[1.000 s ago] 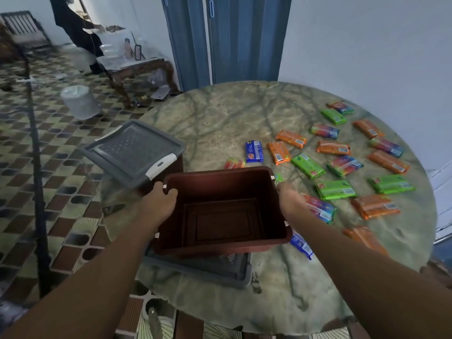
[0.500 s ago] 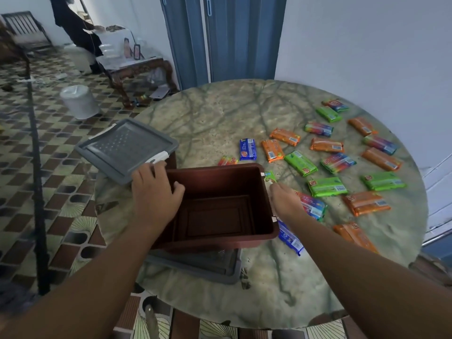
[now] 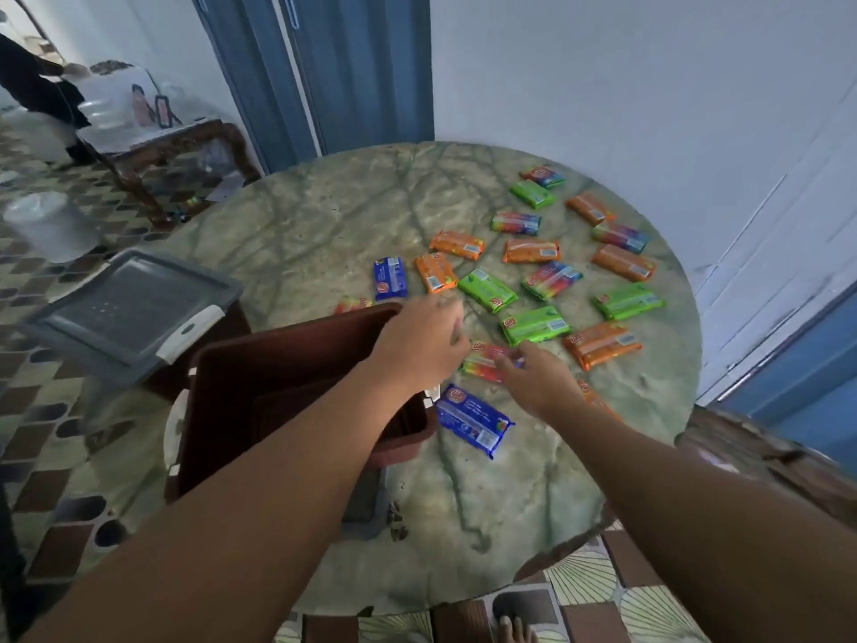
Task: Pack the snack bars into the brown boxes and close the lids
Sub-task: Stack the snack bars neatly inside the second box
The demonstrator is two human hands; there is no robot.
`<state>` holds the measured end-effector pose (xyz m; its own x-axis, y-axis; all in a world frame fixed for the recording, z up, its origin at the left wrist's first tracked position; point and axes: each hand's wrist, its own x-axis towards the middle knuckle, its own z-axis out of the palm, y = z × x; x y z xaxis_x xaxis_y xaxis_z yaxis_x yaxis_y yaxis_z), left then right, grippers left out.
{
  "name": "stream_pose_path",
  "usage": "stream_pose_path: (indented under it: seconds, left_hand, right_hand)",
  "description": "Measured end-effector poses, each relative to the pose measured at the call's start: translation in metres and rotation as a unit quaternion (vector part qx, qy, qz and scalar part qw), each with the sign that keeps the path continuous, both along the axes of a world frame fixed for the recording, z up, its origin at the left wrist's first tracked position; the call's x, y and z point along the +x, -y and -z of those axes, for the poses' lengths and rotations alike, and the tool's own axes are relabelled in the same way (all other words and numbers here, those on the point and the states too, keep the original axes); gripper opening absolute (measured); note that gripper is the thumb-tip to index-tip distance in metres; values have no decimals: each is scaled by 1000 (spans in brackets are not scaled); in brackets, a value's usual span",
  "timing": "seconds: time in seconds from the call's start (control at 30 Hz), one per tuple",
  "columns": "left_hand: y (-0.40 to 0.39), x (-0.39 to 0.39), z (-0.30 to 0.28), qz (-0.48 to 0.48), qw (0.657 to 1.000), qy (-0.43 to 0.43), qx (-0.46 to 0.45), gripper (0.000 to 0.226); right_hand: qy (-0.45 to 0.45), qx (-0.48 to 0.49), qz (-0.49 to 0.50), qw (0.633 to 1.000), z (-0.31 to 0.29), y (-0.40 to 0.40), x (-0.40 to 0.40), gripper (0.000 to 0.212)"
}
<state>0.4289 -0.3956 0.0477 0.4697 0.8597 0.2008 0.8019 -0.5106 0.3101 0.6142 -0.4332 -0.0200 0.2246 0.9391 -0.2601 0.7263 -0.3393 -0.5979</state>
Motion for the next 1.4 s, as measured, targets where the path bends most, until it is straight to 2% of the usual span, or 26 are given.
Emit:
stream_pose_path:
  seconds: [0.17,0.27,0.33,0.47,0.6,0.67,0.77,0.83,0.97,1.1,1.2,1.27,1.4]
  left_hand:
    - [10,50,24,59,983,-149,-92,22]
    - [14,65,44,81,946,-287,-125,33]
    - [16,68,55,97,923,-346,-140,41]
    - [18,73,68,92,901,-384,-179,66]
    - [15,79,74,108,886,-411,-187,94]
    - [12,77,76,113,884,-413,-185,103]
    - [6,71,76,91,898,-373,-213,88]
    - [3,67,76,61,912,-330,-237,79]
    - [4,66,79,48,914,-318,-248,89]
    - [8,66,86,27,936,-278,-215,80]
    - [10,68,84,-27,961,-179,-211,73]
    - [11,74,76,-77,971,-108,-197,77]
    - [3,79,45,-137,982,-29,-124,74]
  right_hand:
    - [91,-35,-30,995,12,17,35,44]
    - [149,-52,-20,987,24,30,50,59]
    - [195,-68,11,978,31,39,57,69]
    - [198,-107,15,974,42,47,65,82]
    - [150,-73,-14,986,45,42,68,62]
    - [129,-51,-52,989,45,40,70,64]
    - [100,-39,-99,989,42,40,73,80]
    - [120,-42,-91,988,43,42,75,83]
    - [157,-75,-95,980,43,38,79,83]
    - [170,-73,-88,979,41,32,73,82]
    - [148,-47,-51,986,38,30,66,70]
    - [140,-24,-34,989,32,27,63,64]
    - [129,18,-9,991,15,18,55,70]
